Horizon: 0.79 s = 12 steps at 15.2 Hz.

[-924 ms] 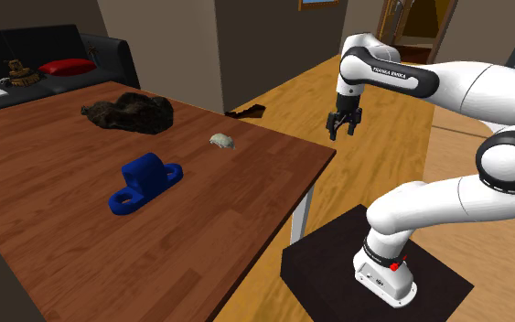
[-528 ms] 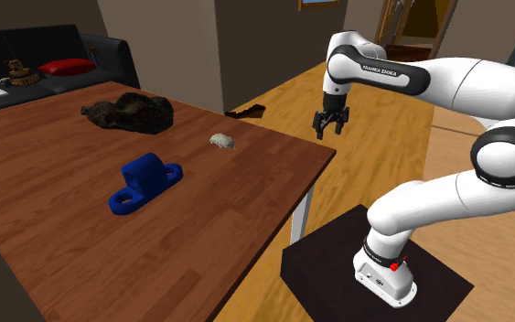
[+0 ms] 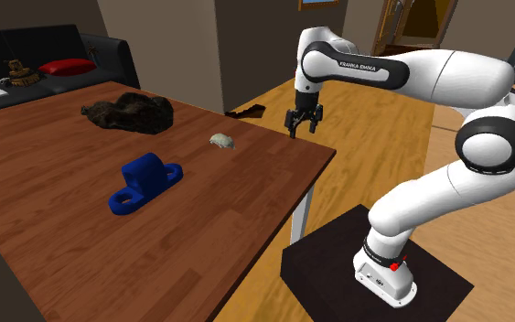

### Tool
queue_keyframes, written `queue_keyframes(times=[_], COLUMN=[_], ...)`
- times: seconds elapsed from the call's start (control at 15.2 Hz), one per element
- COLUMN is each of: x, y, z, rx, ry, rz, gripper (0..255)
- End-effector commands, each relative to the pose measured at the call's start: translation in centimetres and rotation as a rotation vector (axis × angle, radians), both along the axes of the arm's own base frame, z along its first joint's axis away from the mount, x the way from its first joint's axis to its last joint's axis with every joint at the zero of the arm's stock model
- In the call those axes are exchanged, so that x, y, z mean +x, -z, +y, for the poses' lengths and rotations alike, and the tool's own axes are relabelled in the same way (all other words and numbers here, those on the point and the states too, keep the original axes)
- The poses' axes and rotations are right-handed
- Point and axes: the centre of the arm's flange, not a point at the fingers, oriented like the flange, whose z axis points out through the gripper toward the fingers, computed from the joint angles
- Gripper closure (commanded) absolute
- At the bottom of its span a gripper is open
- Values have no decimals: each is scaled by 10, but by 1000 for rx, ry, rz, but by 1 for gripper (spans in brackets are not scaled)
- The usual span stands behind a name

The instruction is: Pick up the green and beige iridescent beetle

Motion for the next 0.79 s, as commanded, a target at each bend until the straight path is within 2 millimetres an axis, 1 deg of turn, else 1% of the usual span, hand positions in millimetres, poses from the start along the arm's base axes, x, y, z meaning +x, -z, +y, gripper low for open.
queue_keyframes(times=[0.0,0.73], x=[12,61], y=[-1,-22], z=[25,158], rx=[1,1], ry=[-4,-30], rz=[-7,-45], gripper=[0,0])
